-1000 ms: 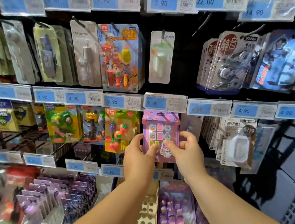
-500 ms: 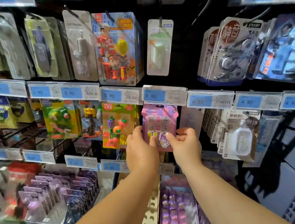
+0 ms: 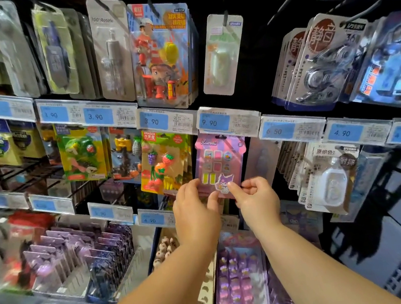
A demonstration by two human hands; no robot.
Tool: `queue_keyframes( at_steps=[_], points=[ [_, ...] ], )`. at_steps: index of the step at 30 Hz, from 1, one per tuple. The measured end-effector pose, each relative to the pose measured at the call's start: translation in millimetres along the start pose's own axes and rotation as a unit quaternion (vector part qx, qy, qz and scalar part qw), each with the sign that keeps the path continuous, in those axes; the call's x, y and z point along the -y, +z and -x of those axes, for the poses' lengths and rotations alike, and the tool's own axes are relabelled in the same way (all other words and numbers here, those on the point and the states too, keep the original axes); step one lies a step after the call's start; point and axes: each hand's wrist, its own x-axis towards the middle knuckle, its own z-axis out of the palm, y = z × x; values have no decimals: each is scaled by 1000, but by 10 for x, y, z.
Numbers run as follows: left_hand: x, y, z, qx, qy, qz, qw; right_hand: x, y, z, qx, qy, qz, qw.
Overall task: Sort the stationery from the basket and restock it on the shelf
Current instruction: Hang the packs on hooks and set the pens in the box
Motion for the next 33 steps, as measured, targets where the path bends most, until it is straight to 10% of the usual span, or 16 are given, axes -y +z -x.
queue_keyframes(
  at_steps=[11,18,33],
  points=[
    [659,-259,445,32,71,13,997,-223,-186,551,170,-55,186,966],
    [1809,-551,1003,228,32,-160,960,-1088,261,1153,350,60,309,882],
    [2985,-531,2022,577,86,-458,671,-3107,425,2090,259,422,385,779]
  ],
)
